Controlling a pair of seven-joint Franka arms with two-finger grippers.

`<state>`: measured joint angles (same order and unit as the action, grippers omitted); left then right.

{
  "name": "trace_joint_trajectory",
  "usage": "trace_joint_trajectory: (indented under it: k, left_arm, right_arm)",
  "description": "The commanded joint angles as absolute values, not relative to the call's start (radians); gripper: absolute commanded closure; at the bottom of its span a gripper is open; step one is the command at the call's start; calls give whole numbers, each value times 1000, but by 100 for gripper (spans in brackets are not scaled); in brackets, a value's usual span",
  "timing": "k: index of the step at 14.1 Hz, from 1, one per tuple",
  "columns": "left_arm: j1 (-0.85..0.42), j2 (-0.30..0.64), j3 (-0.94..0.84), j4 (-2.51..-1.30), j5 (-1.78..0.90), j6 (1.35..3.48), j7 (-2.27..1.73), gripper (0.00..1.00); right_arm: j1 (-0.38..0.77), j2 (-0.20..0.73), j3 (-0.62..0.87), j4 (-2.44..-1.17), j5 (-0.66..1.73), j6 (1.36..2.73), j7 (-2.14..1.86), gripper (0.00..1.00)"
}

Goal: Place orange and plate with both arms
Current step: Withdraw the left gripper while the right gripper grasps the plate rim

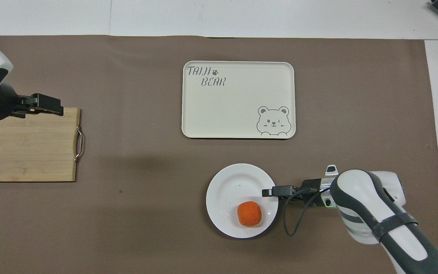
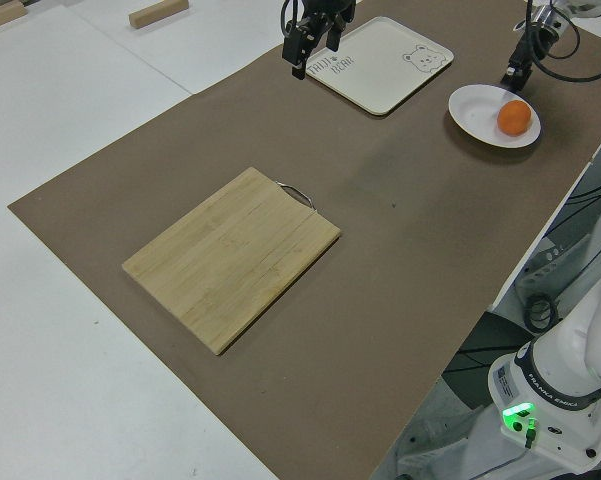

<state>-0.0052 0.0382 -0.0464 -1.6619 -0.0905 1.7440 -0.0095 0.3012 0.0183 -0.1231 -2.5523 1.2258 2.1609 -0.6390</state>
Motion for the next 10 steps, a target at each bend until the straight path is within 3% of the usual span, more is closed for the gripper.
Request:
trace_joint_trajectory:
  k: [1,2,3,10]
  left_arm:
    - [3,41,-57,-1579,-57,1607,6,0]
    - [2,47,-63,-1539,-39,1551,5,0]
    - [3,43,-67,-1526,-38,1546,2,0]
    - [8,14,-60,-1568,-6,1526,5,0]
  right_arm:
    - [296,17,-126,-2566,1261,2172,-673,68]
    - [296,17,-126,-2566,1261,2174,-664,93]
    - [296,17,-126,-2566,1261,2174,-652,100]
    - [298,38,-126,-2533,1259,2169,-727,100]
